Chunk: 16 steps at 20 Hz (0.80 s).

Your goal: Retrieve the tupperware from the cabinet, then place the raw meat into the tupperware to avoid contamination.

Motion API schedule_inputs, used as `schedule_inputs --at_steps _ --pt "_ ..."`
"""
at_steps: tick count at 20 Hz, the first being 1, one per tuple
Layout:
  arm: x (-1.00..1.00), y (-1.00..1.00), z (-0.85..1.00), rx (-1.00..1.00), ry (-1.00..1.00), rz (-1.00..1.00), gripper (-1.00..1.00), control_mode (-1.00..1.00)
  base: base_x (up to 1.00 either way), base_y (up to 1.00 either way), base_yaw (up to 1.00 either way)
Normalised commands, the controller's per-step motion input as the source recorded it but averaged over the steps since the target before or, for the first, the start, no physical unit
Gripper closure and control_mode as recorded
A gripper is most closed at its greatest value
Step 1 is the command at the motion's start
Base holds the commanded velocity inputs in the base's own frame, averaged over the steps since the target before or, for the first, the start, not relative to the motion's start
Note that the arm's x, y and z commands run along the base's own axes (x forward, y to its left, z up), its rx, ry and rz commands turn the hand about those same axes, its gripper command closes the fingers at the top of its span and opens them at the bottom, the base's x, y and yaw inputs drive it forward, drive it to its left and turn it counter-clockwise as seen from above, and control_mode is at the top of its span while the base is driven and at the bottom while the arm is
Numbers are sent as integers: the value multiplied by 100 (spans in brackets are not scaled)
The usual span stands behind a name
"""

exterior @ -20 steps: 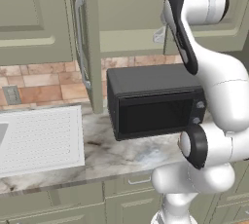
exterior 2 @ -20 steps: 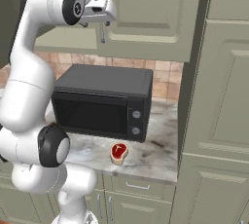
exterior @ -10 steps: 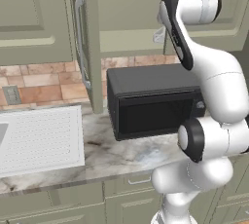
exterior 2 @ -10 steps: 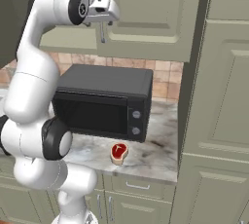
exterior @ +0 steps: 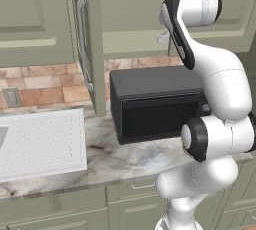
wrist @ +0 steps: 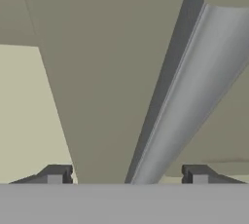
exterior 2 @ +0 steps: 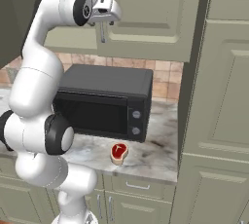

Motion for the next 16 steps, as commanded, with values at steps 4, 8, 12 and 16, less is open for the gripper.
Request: schedule_inputs --at_steps 4,8,12,16 --pt "22 0 -9 0 -2 0 100 -100 0 0 0" --pt "13 0 -7 0 0 0 100 -100 0 0 0" --pt "-2 -9 -11 0 0 -3 100 -100 0 0 0" --pt "-27 -17 -12 1 0 -4 100 -100 0 0 0"
